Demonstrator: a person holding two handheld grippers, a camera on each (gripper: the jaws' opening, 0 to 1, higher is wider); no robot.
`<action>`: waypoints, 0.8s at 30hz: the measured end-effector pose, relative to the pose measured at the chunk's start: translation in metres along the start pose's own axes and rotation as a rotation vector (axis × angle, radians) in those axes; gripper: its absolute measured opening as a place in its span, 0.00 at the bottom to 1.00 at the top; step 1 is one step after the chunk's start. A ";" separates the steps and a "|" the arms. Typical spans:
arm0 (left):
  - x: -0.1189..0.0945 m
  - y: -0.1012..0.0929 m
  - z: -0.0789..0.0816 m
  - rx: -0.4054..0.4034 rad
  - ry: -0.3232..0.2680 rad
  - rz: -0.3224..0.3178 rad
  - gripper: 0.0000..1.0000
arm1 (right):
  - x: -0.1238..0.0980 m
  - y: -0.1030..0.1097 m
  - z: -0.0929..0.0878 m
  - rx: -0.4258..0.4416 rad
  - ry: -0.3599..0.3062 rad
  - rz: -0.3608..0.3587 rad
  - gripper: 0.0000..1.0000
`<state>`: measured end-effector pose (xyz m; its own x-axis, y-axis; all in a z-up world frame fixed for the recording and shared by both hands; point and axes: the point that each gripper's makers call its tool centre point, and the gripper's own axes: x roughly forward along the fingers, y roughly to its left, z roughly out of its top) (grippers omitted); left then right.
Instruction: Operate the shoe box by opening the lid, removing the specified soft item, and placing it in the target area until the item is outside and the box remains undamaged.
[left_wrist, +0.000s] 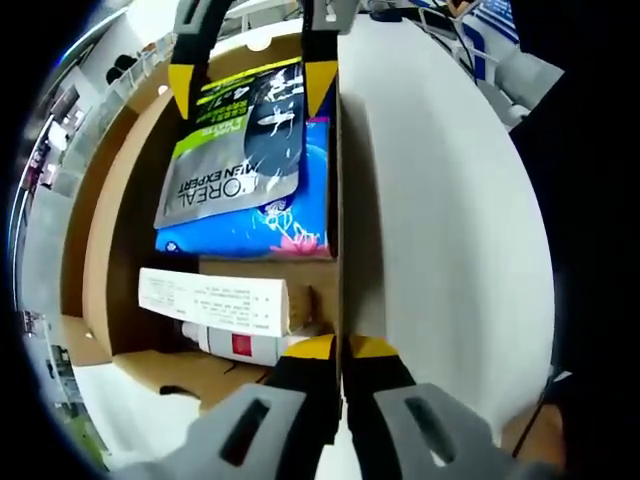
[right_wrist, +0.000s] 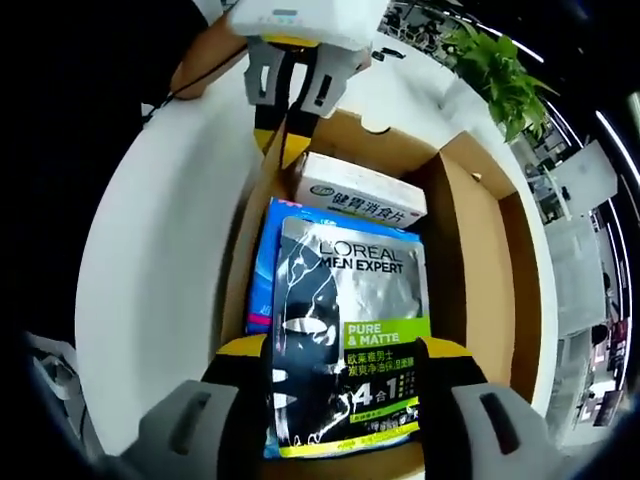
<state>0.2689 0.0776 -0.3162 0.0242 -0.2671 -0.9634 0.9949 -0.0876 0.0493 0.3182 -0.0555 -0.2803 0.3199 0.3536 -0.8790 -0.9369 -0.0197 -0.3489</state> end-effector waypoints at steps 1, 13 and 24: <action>0.000 0.000 0.000 0.000 0.000 0.000 0.02 | 0.002 0.000 0.000 0.005 0.001 -0.010 0.58; 0.000 0.000 0.000 -0.002 0.000 -0.001 0.02 | 0.008 0.003 0.010 -0.025 0.002 -0.109 0.56; -0.001 0.000 -0.001 -0.003 -0.001 -0.001 0.02 | 0.002 -0.008 0.007 -0.012 0.011 -0.212 0.54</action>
<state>0.2685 0.0783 -0.3158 0.0228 -0.2678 -0.9632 0.9952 -0.0854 0.0473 0.3251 -0.0485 -0.2767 0.5112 0.3404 -0.7892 -0.8469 0.0431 -0.5300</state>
